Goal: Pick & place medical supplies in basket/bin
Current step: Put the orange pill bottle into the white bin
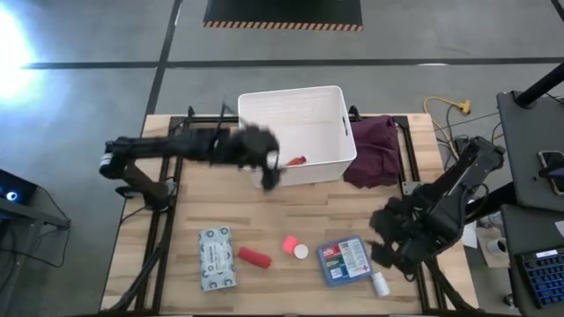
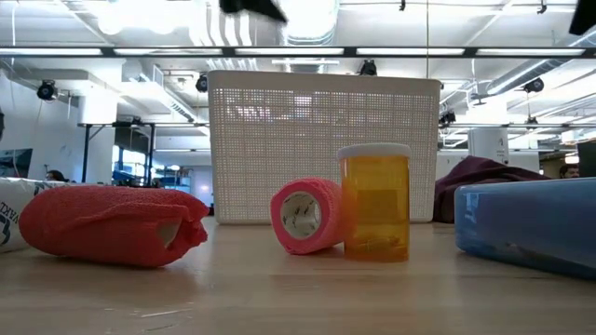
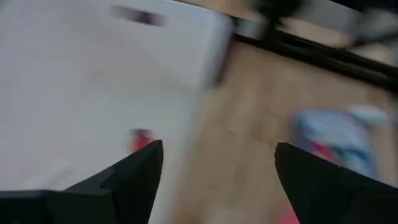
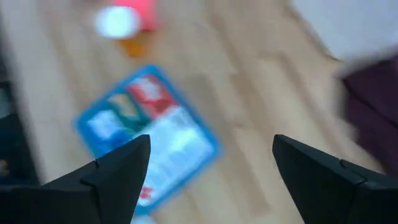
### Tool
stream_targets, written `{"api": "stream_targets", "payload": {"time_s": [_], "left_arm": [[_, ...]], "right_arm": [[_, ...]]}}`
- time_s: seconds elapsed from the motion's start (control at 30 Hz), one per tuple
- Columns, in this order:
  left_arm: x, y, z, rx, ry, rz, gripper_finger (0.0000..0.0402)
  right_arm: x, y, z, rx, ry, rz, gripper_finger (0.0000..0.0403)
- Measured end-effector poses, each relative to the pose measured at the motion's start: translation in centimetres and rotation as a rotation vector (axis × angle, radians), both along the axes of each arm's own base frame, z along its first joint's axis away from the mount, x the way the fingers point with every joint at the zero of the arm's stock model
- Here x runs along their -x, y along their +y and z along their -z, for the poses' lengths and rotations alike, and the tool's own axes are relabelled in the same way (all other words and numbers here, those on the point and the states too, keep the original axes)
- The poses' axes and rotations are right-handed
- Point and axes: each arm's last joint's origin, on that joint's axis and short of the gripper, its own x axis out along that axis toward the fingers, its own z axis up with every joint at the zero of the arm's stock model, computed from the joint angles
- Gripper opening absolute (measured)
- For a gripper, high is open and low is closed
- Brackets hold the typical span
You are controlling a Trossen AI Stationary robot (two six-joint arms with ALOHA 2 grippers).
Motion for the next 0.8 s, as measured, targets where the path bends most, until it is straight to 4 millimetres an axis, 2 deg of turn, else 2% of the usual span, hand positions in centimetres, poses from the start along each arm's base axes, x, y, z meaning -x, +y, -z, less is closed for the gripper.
{"api": "stream_targets", "payload": {"time_s": [0.07,0.17,0.3,0.4,0.6,0.8], "left_arm": [[0.4,-3.5,0.1,-0.008,0.007,0.089,0.0279],[1.2,-8.0,1.2,-0.069,0.037,0.126,0.0273],[2.5,-11.9,4.3,-0.051,0.086,0.097,0.0269],[3.7,-13.2,6.7,0.049,0.124,0.011,0.0269],[6.6,-15.9,9.9,0.169,0.157,-0.049,0.0269],[8.9,-16.8,11.1,0.212,0.162,-0.065,0.0269]], "right_arm": [[-1.3,0.7,0.9,-0.005,-0.035,-0.080,0.0329],[-3.3,1.0,2.9,0.019,-0.068,-0.148,0.0329],[-5.8,0.8,5.1,0.030,-0.086,-0.175,0.0329],[-7.8,0.8,6.3,0.014,-0.086,-0.235,0.0329],[-11.5,2.2,8.5,0.092,-0.083,-0.391,0.0329],[-14.7,2.7,10.8,0.055,-0.007,-0.370,0.0329]]}}
